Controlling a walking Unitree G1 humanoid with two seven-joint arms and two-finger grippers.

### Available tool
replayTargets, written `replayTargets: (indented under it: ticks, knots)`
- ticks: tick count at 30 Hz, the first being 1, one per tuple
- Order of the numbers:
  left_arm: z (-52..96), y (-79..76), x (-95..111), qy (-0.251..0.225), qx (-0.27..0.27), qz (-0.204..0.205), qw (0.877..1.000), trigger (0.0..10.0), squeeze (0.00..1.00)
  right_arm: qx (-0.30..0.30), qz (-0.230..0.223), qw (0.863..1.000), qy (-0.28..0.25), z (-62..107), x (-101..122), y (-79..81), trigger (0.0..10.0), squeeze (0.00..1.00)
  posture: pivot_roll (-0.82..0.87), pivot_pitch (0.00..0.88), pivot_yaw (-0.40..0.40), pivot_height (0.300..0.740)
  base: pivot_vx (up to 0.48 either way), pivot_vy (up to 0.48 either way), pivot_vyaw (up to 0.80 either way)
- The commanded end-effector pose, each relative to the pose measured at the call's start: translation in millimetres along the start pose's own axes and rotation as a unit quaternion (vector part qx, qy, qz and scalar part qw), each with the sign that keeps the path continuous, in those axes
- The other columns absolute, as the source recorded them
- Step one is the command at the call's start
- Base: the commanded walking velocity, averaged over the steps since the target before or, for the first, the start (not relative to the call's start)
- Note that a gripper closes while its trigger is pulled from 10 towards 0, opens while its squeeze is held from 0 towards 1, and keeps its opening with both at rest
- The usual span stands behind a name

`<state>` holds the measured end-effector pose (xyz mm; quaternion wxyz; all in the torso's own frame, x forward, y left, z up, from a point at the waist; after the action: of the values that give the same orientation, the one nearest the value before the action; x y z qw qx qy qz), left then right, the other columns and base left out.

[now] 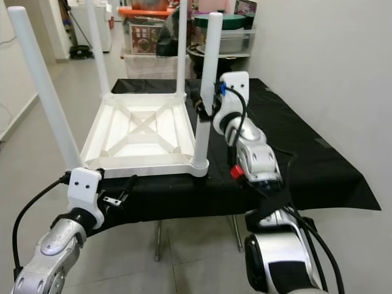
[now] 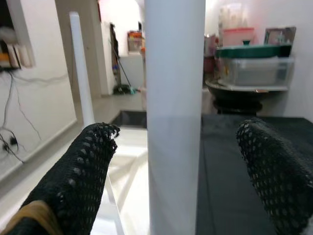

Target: Building children table

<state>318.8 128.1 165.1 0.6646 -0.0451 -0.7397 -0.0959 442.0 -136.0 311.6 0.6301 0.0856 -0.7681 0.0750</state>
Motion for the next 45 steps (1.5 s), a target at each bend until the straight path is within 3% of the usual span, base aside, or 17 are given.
replayTargets:
  ticks: [1, 12, 13, 14, 15, 16, 17, 18, 33, 35, 37, 39, 41, 42, 43, 44, 45]
  knots:
    - [-0.7, 0.2, -3, 0.005, 0.001, -0.004, 1.000, 10.0, 0.00, -0.001, -0.011, 1.000, 0.007, -2.1, -1, 1.8, 10.0, 0.00, 0.06, 0.000, -0.042, 0.740, 0.000, 0.000, 0.00]
    - [-2.4, -1.3, -2, 0.004, 0.000, -0.007, 1.000, 10.0, 0.00, -0.009, -0.045, 0.999, -0.003, -27.0, 29, 18.0, 10.0, 0.00, 0.07, 0.000, -0.048, 0.740, 0.000, 0.000, 0.00]
    - [-2.2, -1.5, -2, 0.004, 0.001, -0.007, 1.000, 10.0, 0.00, -0.009, -0.049, 0.999, -0.007, -28.2, 32, 18.6, 8.1, 0.00, 0.07, 0.000, -0.048, 0.740, 0.000, 0.000, 0.00]
    - [-2.2, -1.5, -2, 0.004, 0.001, -0.007, 1.000, 10.0, 0.00, -0.009, -0.049, 0.999, -0.007, -28.2, 32, 18.6, 8.1, 0.00, 0.07, 0.000, -0.048, 0.740, 0.000, 0.000, 0.00]
    - [-2.0, -1.8, -3, 0.004, 0.000, -0.007, 1.000, 10.0, 0.00, -0.011, -0.053, 0.998, -0.008, -29.8, 35, 18.7, 4.5, 0.00, 0.07, 0.000, -0.048, 0.740, 0.000, 0.000, 0.00]
    - [-2.0, -1.8, -3, 0.004, 0.000, -0.007, 1.000, 10.0, 0.00, -0.011, -0.053, 0.998, -0.008, -29.8, 35, 18.7, 4.5, 0.00, 0.07, 0.000, -0.048, 0.740, 0.000, 0.000, 0.00]
    - [-2.0, -2.3, -3, 0.005, 0.000, -0.007, 1.000, 10.0, 0.00, -0.015, -0.058, 0.998, -0.009, -31.2, 36, 17.8, 3.3, 0.00, 0.07, 0.000, -0.049, 0.740, 0.000, 0.000, 0.00]
    - [-2.0, -2.6, -3, 0.005, -0.001, -0.007, 1.000, 10.0, 0.00, -0.022, -0.065, 0.998, -0.008, -32.3, 36, 16.4, 0.0, 0.00, 0.07, 0.000, -0.050, 0.740, 0.000, 0.000, 0.00]
    - [-1.0, -2.9, -6, 0.009, -0.001, -0.007, 1.000, 10.0, 0.00, -0.060, -0.117, 0.991, 0.020, -36.0, 25, 1.7, 0.0, 0.00, 0.06, 0.000, -0.052, 0.740, 0.000, 0.000, 0.00]
    - [-1.1, -2.9, -6, 0.009, 0.000, -0.007, 1.000, 10.0, 0.00, -0.069, -0.160, 0.984, 0.036, -35.7, 17, -1.9, 0.0, 0.00, 0.06, 0.000, -0.052, 0.740, 0.000, 0.000, 0.00]
    - [-0.5, -2.7, -6, 0.009, 0.001, -0.006, 1.000, 10.0, 0.00, -0.105, -0.265, 0.955, 0.078, -31.2, -10, -13.5, 0.0, 0.00, 0.08, 0.000, -0.054, 0.740, 0.000, 0.000, 0.00]
    - [-0.5, -2.7, -6, 0.009, 0.001, -0.006, 1.000, 10.0, 0.00, -0.105, -0.265, 0.955, 0.078, -31.2, -10, -13.5, 0.0, 0.00, 0.08, 0.000, -0.054, 0.740, 0.000, 0.000, 0.00]
    - [0.4, -2.1, -5, 0.010, 0.002, -0.006, 1.000, 10.0, 0.00, -0.152, -0.340, 0.921, 0.112, -21.6, -42, -27.9, 0.0, 0.00, 0.08, 0.000, -0.052, 0.740, 0.000, 0.000, 0.00]
    - [0.4, -2.1, -5, 0.010, 0.002, -0.006, 1.000, 10.0, 0.00, -0.152, -0.340, 0.921, 0.112, -21.6, -42, -27.9, 0.0, 0.00, 0.08, 0.000, -0.052, 0.740, 0.000, 0.000, 0.00]
    - [0.6, -1.9, -5, 0.011, 0.002, -0.006, 1.000, 10.0, 0.00, -0.181, -0.374, 0.901, 0.127, -14.6, -60, -36.2, 0.0, 0.00, 0.08, 0.000, -0.052, 0.740, 0.000, 0.000, 0.00]
    - [0.6, -1.9, -5, 0.011, 0.002, -0.006, 1.000, 10.0, 0.00, -0.181, -0.374, 0.901, 0.127, -14.6, -60, -36.2, 0.0, 0.00, 0.08, 0.000, -0.052, 0.740, 0.000, 0.000, 0.00]
    - [1.3, -1.6, -5, 0.010, 0.001, -0.005, 1.000, 10.0, 0.00, -0.234, -0.417, 0.866, 0.147, 2.5, -93, -54.2, 0.0, 0.00, 0.08, 0.000, -0.048, 0.740, 0.000, 0.000, 0.00]
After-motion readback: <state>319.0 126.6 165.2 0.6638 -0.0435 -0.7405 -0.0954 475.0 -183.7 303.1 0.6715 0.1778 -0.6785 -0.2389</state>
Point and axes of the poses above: a point about 5 cm out from each wrist's last joint towards the gripper, its own z axis pointing back from the gripper into the wrist, its own x axis along the axis of the wrist's last joint, y = z × x, the point moved 5 cm from there along -z, pointing out of the wrist towards the gripper
